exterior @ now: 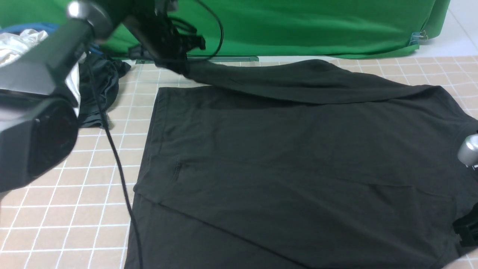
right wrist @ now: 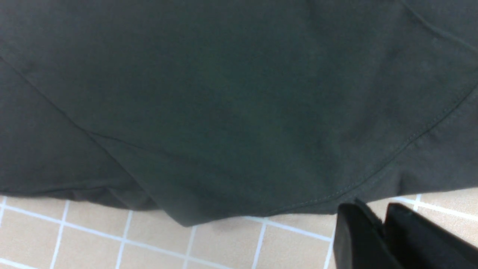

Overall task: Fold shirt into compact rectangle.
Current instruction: 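Grab the top left corner of the dark shirt with the left gripper, then fold the left side of the dark shirt inward over its body with the left gripper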

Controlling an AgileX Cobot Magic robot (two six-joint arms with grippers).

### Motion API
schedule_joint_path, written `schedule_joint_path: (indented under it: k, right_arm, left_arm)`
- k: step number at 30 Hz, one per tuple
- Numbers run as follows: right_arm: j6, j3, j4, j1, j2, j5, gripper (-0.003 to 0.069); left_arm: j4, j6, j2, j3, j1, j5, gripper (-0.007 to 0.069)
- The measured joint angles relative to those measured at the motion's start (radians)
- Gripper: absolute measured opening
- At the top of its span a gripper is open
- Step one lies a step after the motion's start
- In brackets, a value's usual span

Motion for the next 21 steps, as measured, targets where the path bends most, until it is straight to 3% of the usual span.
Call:
schedule_joint_path:
  k: [4, 9, 21]
  right_arm:
    - [0.000, 0.000, 0.000, 0.000, 0.000, -0.004, 0.0144]
    - [0.000, 0.000, 0.000, 0.000, 0.000, -0.019, 0.0144]
    - [0.000, 0.000, 0.000, 0.000, 0.000, -0.040, 0.0165]
  left_arm:
    - [0.007, 0.009, -0.049, 0.000, -0.001, 0.092, 0.0039]
    - [0.007, 0.018, -0.111, 0.039, -0.003, 0.100, 0.0039]
    - [0.039, -0.019, -0.383, 0.528, -0.056, 0.104, 0.0039]
